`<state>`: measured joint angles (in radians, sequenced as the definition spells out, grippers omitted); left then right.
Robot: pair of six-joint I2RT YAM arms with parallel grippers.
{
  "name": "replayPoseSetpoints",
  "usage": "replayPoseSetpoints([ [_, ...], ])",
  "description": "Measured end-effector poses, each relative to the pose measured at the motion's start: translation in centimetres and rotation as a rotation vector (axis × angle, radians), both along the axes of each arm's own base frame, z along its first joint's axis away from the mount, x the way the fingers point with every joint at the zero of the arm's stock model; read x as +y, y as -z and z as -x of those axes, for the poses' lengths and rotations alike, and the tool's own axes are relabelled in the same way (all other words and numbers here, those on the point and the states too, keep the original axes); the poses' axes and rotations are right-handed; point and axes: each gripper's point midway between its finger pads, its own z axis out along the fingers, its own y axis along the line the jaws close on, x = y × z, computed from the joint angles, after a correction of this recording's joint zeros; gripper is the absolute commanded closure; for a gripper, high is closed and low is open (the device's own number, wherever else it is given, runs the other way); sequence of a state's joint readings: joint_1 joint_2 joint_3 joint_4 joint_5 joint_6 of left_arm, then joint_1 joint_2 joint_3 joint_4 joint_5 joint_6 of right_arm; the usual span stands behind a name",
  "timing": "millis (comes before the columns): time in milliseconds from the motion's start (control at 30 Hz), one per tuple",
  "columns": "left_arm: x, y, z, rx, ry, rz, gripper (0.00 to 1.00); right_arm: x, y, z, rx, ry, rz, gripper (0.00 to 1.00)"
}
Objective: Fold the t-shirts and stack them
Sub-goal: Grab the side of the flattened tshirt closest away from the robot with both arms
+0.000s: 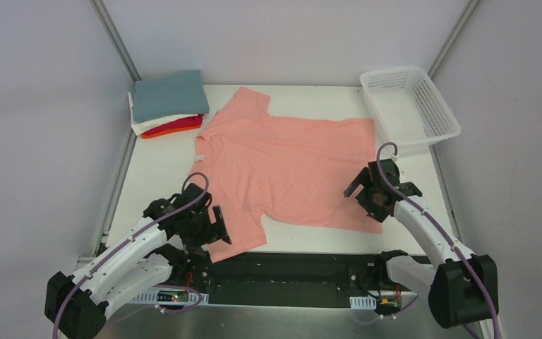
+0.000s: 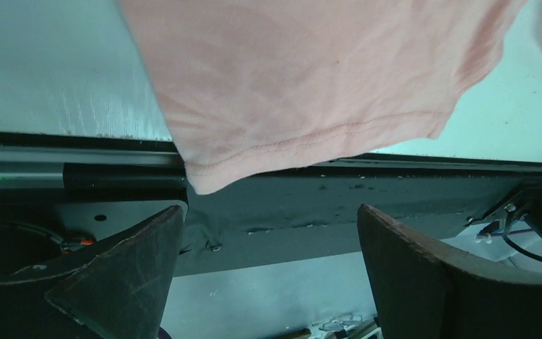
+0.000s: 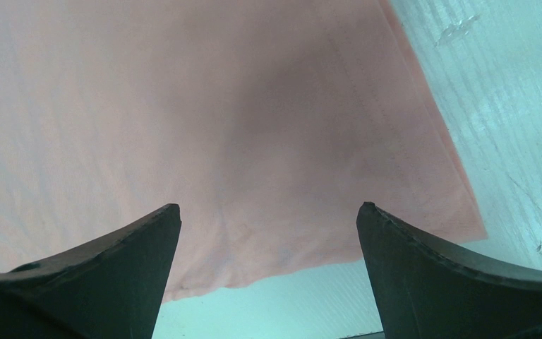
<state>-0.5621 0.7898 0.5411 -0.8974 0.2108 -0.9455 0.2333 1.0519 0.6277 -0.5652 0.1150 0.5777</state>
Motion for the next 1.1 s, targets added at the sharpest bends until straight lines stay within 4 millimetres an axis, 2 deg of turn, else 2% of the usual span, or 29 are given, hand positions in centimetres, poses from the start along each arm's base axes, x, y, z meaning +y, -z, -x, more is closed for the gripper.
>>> replayPoseSetpoints([
  [267, 0.5, 2.2, 2.1, 0.1, -0.004, -0.068, 0.33, 0.0, 0.0, -0.2, -0.007, 0.007, -0.004, 0.01],
  [333, 0.8, 2.8, 2.1, 0.114, -0.011, -0.098, 0.37, 0.1, 0.0, -0.2, -0.009, 0.006, -0.005, 0.0],
  [533, 0.8, 4.5, 1.1, 0.112, -0.02, -0.149, 0.61, 0.1, 0.4, -0.1, -0.009, 0.008, -0.007, 0.01],
  [667, 0.2, 5.0, 0.3, 0.079, -0.025, -0.122, 1.0, 0.0, 0.2, -0.1, -0.02, 0.009, -0.008, 0.0],
  [900, -0.8, 4.6, -0.1, 0.053, -0.009, -0.065, 1.0, -0.2, -0.2, 0.0, -0.037, 0.024, -0.007, 0.0],
  [1100, -1.5, 3.6, -0.7, -0.013, 0.012, -0.007, 1.0, -2.4, 0.2, 2.9, 0.059, 0.142, 0.051, 0.01],
])
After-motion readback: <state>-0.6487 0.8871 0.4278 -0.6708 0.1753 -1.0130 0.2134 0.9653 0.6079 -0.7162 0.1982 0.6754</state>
